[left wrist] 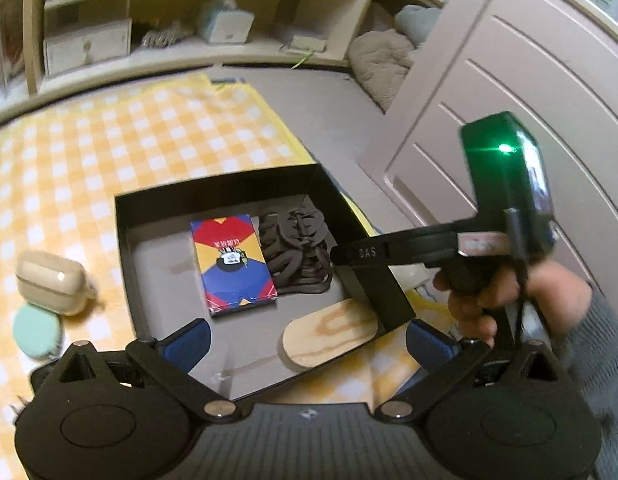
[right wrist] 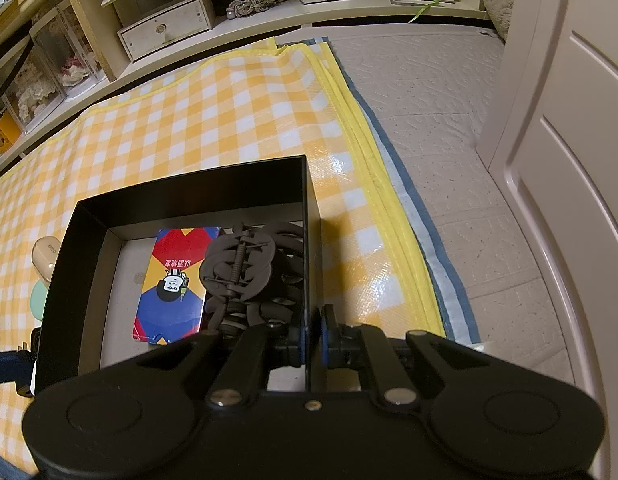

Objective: Organize rigid objects
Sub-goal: 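Withdraw the left tool up from the black box, then move the left tool down onto the beige KINYO earbud case and grasp it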

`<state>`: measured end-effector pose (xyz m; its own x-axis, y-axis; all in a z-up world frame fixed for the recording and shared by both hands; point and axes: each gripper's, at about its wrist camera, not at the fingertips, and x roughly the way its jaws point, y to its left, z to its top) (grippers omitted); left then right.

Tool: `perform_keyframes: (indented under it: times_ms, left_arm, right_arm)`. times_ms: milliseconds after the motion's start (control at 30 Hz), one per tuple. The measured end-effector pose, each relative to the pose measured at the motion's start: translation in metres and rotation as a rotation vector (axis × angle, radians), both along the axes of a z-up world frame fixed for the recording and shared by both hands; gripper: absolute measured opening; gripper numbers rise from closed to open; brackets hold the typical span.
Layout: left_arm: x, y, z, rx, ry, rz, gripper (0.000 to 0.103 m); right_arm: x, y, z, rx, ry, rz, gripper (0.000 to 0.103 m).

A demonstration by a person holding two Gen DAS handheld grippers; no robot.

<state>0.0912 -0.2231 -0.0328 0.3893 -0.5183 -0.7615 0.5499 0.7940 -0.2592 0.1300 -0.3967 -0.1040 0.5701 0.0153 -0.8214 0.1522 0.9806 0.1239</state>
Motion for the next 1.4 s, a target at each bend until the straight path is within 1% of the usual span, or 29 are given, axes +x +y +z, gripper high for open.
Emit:
perform_keyframes:
  times_ms: [267,400,567,767,933,1033,1133,1233,1333,1400]
  left_arm:
    - [-0.024,0.027,0.017,0.046,-0.125,-0.057,0.103]
    - [-0.035,0.040,0.022,0.062,-0.166,-0.086,0.103]
    - [-0.044,0.054,0.025,0.061,-0.203,-0.095,0.103]
    - [-0.043,0.067,0.027,0.026,-0.217,-0.084,0.103]
    - [-0.030,0.081,0.028,0.008,-0.218,-0.057,0.103]
    - [-0.016,0.095,0.028,0.002,-0.226,-0.005,0.103]
    - [0.003,0.109,0.027,0.009,-0.248,0.058,0.103]
    - [0.027,0.122,0.022,0.033,-0.262,0.117,0.103]
    - [0.049,0.134,0.014,0.047,-0.274,0.156,0.103]
    - [0.062,0.140,0.007,0.049,-0.277,0.158,0.103]
  right_arm:
    - [0.001,0.004,0.000,-0.007,0.004,-0.002,0.007]
    - [0.000,0.003,0.001,-0.015,0.007,-0.001,0.007]
    - [0.001,0.003,0.000,-0.023,0.012,0.005,0.007]
    - [0.001,0.003,0.000,-0.025,0.013,0.005,0.007]
    - [0.002,0.002,-0.001,-0.025,0.013,0.006,0.006]
    - [0.001,0.002,-0.001,-0.028,0.014,0.007,0.006]
    - [0.001,0.002,-0.002,-0.032,0.014,0.010,0.006]
    - [0.001,0.002,-0.002,-0.033,0.015,0.011,0.006]
    - [0.002,0.002,-0.002,-0.034,0.015,0.012,0.006]
    - [0.001,0.001,-0.002,-0.034,0.015,0.013,0.006]
